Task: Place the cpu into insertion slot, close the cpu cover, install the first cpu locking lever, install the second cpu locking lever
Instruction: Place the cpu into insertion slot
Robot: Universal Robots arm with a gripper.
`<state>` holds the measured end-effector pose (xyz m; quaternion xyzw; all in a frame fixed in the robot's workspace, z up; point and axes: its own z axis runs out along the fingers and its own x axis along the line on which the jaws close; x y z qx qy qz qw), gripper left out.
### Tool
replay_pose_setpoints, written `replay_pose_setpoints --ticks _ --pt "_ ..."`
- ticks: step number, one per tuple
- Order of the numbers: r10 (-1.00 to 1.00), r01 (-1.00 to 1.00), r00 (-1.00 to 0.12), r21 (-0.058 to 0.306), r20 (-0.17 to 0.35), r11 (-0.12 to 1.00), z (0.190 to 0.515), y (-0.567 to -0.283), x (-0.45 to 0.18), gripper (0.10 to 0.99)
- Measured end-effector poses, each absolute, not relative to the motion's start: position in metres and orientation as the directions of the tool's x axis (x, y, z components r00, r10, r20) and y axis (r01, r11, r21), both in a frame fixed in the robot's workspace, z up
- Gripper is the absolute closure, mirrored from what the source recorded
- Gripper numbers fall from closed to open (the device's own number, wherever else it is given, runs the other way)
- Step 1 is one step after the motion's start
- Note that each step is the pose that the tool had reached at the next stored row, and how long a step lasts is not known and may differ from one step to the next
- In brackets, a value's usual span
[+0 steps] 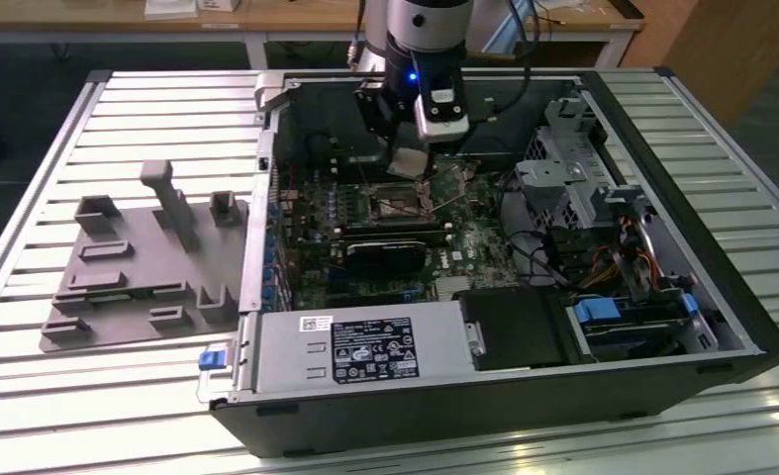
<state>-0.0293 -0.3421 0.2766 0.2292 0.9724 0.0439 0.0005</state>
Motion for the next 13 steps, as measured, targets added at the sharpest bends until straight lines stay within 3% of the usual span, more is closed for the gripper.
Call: replay_pose_setpoints --ticks 13 --pt "0.643 0.642 -0.765 0.086 0.019 0.762 0.2732 -0.3421 -0.0293 0.549"
